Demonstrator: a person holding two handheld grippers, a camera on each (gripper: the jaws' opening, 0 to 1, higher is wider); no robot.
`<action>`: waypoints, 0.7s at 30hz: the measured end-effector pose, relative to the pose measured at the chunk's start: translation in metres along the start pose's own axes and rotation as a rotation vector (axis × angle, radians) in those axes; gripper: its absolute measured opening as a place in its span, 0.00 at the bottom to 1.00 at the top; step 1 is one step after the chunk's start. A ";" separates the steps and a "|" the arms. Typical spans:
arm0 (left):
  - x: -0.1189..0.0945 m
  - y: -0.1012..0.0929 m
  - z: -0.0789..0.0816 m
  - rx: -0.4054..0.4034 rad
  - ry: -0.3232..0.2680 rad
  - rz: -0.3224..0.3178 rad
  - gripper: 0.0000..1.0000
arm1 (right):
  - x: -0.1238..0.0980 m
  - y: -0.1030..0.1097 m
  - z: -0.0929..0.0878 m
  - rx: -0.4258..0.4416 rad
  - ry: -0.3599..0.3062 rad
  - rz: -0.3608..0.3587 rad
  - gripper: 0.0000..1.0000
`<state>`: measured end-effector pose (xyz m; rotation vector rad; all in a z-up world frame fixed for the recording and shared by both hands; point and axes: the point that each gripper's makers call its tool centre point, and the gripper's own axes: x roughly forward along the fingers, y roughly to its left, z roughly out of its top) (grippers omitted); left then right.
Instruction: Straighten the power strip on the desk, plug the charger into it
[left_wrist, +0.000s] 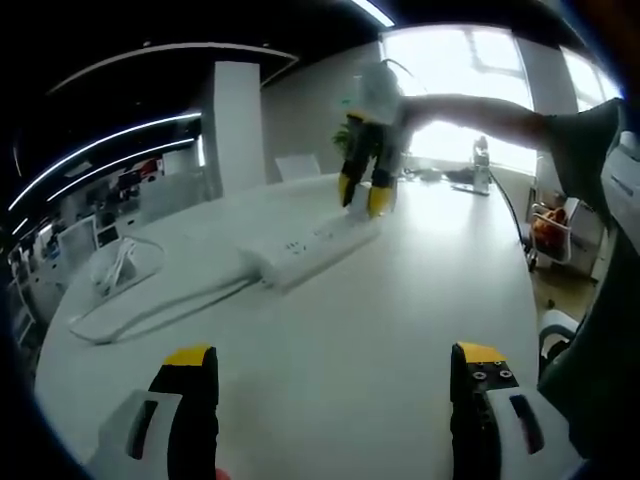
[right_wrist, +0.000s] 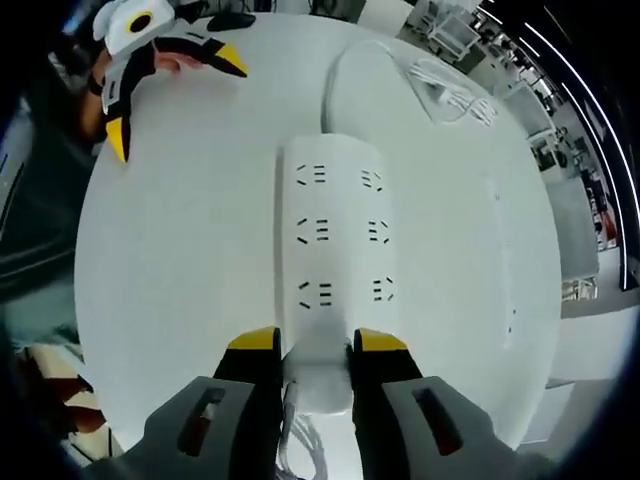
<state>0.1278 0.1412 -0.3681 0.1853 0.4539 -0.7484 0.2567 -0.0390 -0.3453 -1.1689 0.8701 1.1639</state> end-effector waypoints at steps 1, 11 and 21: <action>0.000 -0.001 0.000 0.000 0.000 -0.001 1.00 | 0.000 -0.002 0.000 0.007 -0.003 0.003 0.23; -0.002 0.001 -0.005 -0.008 0.009 0.009 1.00 | -0.004 -0.001 0.000 0.040 -0.055 0.035 0.23; -0.003 0.002 -0.006 -0.011 0.010 0.013 1.00 | -0.003 0.005 0.001 0.036 -0.053 0.048 0.23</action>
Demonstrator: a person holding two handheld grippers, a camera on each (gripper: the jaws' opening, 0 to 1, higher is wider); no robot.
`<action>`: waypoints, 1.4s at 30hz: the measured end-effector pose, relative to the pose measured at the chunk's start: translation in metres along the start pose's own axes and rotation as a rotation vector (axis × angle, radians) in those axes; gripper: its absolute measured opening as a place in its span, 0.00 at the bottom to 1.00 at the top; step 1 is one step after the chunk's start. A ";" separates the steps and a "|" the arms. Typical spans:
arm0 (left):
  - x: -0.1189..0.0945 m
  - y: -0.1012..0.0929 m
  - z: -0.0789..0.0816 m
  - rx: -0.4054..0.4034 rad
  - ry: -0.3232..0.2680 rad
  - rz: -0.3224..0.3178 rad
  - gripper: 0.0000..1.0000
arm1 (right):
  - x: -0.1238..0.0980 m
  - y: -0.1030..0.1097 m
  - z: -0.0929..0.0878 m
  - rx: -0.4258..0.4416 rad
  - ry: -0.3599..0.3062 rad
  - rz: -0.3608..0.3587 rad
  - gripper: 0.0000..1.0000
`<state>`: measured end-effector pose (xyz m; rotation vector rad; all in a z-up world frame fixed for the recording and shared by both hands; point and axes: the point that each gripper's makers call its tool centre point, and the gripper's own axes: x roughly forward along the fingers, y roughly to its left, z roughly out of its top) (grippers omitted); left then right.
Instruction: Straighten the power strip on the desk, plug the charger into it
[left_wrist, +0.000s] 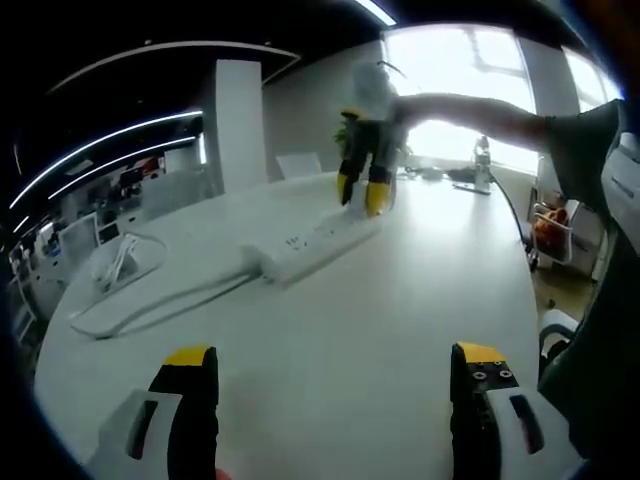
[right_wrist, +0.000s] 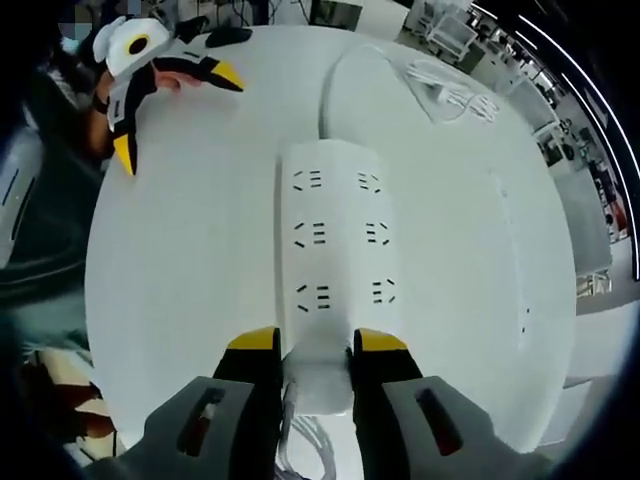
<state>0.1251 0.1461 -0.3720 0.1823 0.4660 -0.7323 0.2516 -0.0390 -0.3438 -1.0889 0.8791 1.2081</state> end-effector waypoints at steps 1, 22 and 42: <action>0.000 0.000 0.000 0.000 0.000 0.000 1.00 | 0.000 -0.002 0.000 -0.001 -0.001 0.006 0.23; -0.001 -0.002 -0.003 0.002 0.006 0.003 1.00 | 0.001 0.003 -0.001 0.003 -0.004 0.010 0.25; 0.000 -0.002 -0.004 -0.002 0.008 0.005 1.00 | -0.005 0.013 0.006 0.008 -0.053 0.015 0.28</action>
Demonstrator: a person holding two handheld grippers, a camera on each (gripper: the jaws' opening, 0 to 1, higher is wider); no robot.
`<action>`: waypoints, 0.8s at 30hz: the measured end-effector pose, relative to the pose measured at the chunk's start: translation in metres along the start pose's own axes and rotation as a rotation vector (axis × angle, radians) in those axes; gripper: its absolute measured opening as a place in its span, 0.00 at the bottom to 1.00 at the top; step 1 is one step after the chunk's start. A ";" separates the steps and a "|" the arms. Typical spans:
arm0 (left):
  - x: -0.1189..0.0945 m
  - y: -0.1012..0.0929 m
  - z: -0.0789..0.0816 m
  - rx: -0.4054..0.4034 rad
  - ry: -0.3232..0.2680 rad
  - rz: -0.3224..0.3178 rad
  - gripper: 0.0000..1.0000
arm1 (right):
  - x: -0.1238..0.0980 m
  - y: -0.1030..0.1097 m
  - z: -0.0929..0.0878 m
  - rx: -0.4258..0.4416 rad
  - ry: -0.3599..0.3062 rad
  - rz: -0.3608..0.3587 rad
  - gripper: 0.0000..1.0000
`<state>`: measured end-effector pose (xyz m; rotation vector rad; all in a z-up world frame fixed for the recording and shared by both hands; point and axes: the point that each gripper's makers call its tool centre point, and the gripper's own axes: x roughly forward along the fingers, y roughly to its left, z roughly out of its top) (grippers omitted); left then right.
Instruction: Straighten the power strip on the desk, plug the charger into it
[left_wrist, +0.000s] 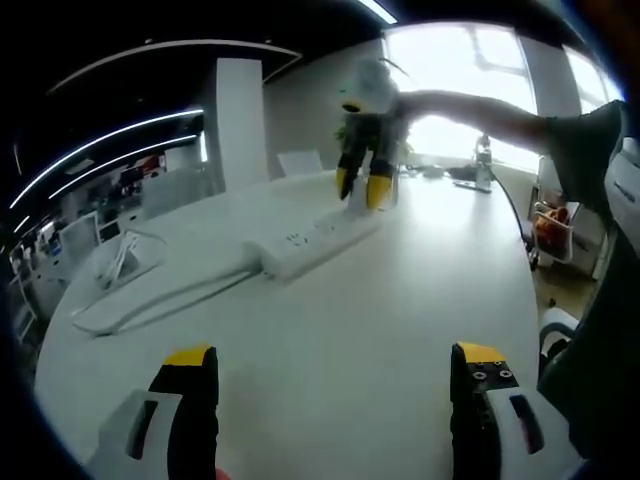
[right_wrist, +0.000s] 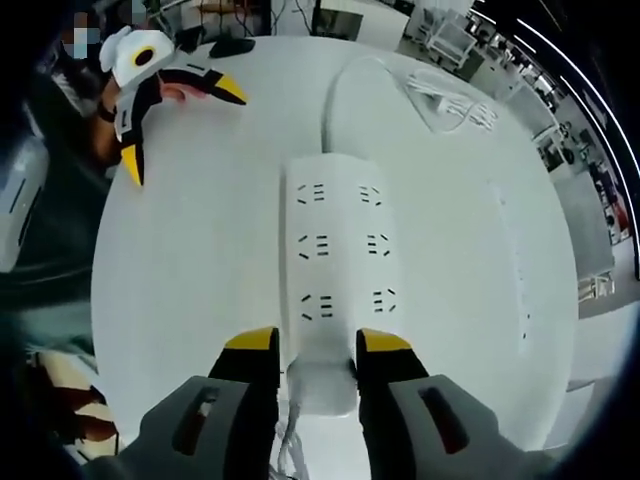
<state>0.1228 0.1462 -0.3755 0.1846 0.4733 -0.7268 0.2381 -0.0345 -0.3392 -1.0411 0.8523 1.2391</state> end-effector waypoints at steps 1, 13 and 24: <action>0.000 0.000 0.000 0.000 0.000 0.001 1.00 | 0.000 0.000 0.000 0.001 -0.002 0.001 0.28; -0.002 0.000 0.001 0.002 -0.002 0.003 1.00 | -0.006 0.001 0.002 0.003 -0.021 -0.001 0.33; 0.000 -0.003 0.002 0.010 0.004 -0.005 1.00 | -0.013 -0.008 0.002 0.032 -0.054 -0.006 0.42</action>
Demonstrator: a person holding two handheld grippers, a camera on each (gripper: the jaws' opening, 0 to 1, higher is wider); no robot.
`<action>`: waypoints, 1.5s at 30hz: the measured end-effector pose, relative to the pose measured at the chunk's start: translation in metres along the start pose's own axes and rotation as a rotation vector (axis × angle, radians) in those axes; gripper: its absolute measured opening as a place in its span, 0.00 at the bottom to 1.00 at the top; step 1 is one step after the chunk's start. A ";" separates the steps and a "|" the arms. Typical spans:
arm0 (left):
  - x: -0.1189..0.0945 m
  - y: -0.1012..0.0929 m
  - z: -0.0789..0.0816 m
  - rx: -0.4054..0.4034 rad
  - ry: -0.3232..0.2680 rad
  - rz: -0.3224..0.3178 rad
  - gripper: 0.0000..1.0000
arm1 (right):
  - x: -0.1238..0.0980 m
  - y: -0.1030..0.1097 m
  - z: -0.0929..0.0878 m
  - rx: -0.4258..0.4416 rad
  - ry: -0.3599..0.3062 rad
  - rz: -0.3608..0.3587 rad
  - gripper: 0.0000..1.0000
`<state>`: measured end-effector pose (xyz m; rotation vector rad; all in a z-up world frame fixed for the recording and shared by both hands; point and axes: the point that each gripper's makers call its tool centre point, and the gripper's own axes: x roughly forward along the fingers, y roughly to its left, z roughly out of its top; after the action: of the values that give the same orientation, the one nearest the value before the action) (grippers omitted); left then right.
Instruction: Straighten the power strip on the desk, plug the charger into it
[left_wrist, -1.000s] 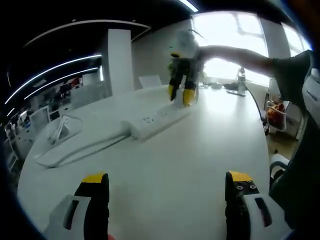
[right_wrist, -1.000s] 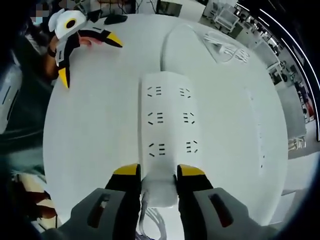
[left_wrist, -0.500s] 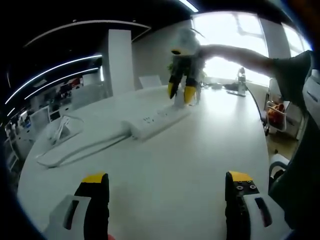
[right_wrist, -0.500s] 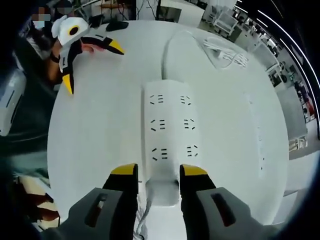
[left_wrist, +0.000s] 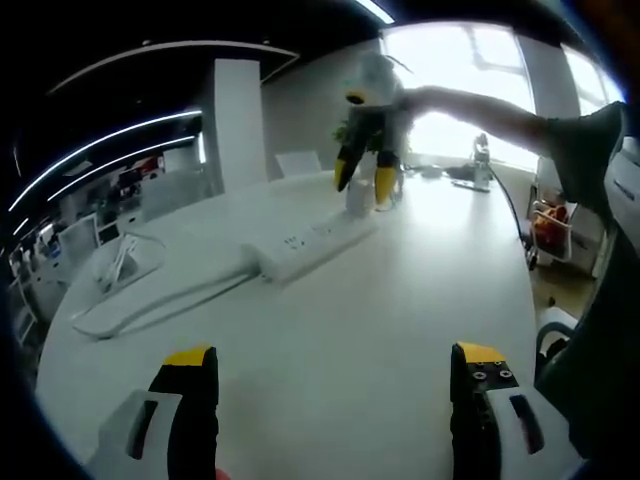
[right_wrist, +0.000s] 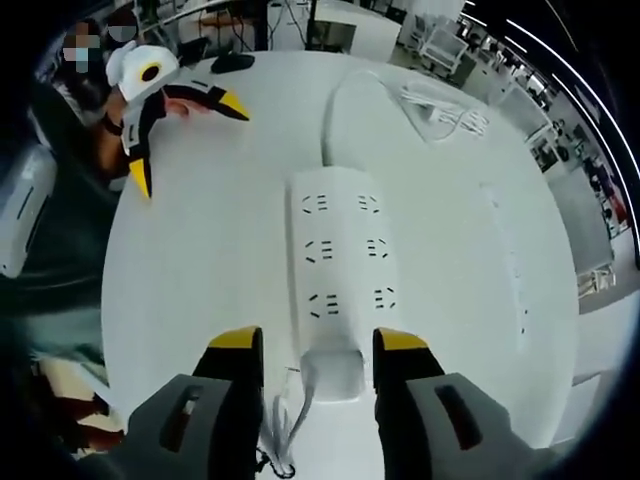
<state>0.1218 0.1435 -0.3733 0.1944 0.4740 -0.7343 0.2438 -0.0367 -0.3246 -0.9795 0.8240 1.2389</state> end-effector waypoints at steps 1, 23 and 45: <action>0.000 0.000 0.000 0.000 0.001 0.000 1.00 | -0.001 0.000 0.001 0.000 -0.003 0.001 0.43; 0.002 -0.004 0.009 0.016 0.008 -0.004 1.00 | -0.023 0.006 0.004 0.013 -0.101 -0.025 0.55; 0.005 -0.007 0.011 0.025 0.020 -0.002 1.00 | -0.037 0.021 -0.001 0.034 -0.190 -0.037 0.63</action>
<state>0.1238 0.1315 -0.3657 0.2249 0.4840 -0.7408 0.2169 -0.0508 -0.2942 -0.8320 0.6734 1.2604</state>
